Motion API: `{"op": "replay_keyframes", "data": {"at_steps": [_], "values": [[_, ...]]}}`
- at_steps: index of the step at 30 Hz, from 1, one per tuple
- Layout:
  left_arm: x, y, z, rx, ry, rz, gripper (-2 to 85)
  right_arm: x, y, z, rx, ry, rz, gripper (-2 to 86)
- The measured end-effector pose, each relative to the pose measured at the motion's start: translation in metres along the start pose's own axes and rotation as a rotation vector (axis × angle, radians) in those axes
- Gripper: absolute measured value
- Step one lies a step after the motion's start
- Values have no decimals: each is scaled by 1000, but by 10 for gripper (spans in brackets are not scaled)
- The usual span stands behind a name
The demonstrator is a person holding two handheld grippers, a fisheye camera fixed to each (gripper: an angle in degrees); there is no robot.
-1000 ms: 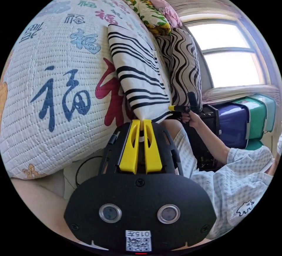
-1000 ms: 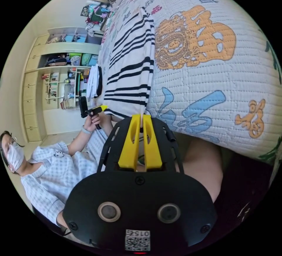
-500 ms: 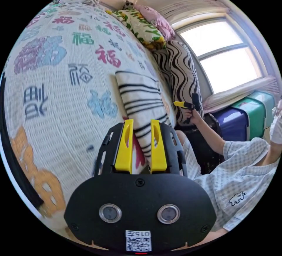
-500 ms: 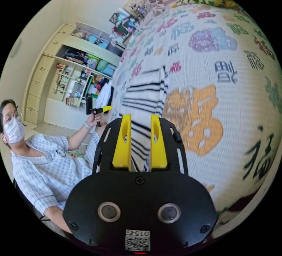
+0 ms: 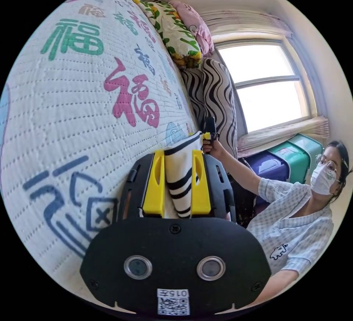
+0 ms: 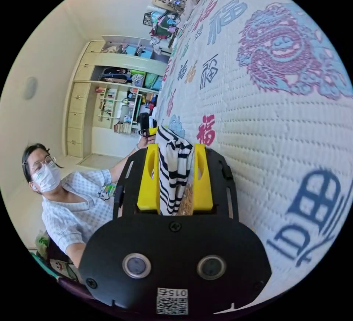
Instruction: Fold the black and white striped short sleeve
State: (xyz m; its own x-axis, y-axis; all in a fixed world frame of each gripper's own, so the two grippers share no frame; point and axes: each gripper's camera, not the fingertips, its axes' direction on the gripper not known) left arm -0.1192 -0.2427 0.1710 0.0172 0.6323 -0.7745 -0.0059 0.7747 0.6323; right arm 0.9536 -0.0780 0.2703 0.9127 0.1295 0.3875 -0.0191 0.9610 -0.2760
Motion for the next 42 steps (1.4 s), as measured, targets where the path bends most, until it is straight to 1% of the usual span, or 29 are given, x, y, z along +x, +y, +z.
{"op": "replay_keyframes", "data": {"at_steps": [1, 3, 5, 8, 10, 13, 16, 19, 21, 24, 26, 30, 36, 40, 42], "values": [[-1, -1, 2, -6, 13, -2, 85, 1, -3, 2, -10, -2, -4, 114], [-5, -1, 4, -30, 34, -34, 48, 1, -9, 9, -40, -12, -7, 68], [-3, -1, 3, -26, 43, -26, 25, -1, -10, 6, -32, -19, -4, 54], [11, -14, 7, -75, -5, 11, 10, -22, -16, -4, -40, 73, -61, 47], [25, -27, 7, -78, -56, 68, 7, -42, -24, -11, -31, 147, -117, 45], [53, -48, 1, -17, -102, 188, 5, -78, -37, -30, 68, 220, -219, 45], [84, -49, 9, -68, -187, 337, 5, -111, -43, -37, 60, 301, -311, 45], [118, -23, 21, -119, -226, 500, 5, -144, -29, -34, -19, 356, -410, 46], [147, 14, 30, -128, -252, 638, 6, -173, -2, -29, -69, 385, -507, 46], [178, 68, 53, -183, -315, 779, 6, -208, 40, -13, -159, 463, -612, 47], [188, 100, 72, -223, -337, 821, 6, -222, 65, 2, -221, 518, -647, 47], [187, 157, 121, -341, -419, 811, 7, -231, 110, 36, -344, 611, -645, 47], [180, 196, 160, -276, -556, 748, 13, -228, 142, 59, -372, 658, -580, 49], [179, 202, 176, -288, -614, 724, 26, -232, 152, 58, -383, 667, -530, 63], [178, 199, 175, -344, -609, 667, 39, -233, 160, 45, -393, 638, -446, 73]]}}
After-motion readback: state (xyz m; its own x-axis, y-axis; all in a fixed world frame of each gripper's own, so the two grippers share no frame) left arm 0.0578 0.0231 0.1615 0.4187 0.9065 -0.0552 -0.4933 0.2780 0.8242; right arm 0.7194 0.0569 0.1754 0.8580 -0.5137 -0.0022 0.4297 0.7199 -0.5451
